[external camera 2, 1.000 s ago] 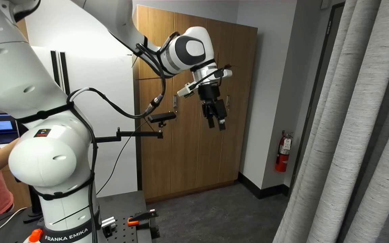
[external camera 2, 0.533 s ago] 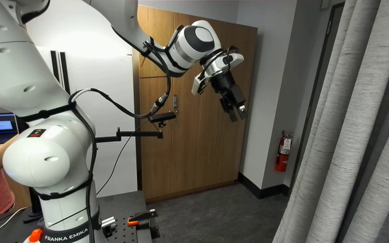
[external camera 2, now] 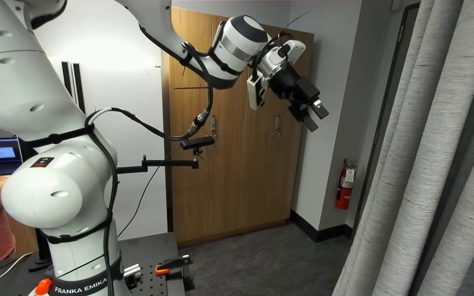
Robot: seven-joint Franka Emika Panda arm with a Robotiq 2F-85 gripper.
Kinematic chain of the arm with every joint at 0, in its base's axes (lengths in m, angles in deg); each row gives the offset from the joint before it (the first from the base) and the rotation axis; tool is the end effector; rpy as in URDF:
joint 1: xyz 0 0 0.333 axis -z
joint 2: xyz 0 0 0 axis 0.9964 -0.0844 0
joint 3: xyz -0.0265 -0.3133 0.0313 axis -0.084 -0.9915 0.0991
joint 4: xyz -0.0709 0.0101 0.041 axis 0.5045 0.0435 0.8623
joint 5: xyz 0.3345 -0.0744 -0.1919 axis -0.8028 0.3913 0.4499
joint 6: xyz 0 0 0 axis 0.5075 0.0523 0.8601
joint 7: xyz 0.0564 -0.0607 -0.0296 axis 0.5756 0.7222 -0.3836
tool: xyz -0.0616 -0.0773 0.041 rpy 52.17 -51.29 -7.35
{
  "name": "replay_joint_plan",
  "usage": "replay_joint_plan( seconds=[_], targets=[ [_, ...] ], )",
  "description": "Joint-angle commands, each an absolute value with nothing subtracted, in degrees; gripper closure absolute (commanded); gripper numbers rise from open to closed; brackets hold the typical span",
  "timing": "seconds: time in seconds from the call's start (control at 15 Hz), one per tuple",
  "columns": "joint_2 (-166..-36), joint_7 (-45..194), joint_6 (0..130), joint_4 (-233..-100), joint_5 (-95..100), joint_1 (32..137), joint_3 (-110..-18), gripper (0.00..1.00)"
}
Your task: Slide the curtain to the left
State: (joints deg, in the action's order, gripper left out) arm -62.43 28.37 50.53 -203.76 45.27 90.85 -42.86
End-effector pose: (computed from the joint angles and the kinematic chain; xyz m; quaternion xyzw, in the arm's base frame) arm 0.4603 0.0715 0.5406 0.8979 -0.1537 0.2745 0.3080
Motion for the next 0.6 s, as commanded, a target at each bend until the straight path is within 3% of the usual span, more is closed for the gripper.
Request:
replay_joint_plan(
  seconds=[0.0,0.53],
  targets=[
    [-65.4,21.4,49.0,-200.4,52.0,89.7,-43.5,0.0],
    [-65.2,19.8,49.2,-201.3,52.7,86.9,-45.6,0.0]
  ],
)
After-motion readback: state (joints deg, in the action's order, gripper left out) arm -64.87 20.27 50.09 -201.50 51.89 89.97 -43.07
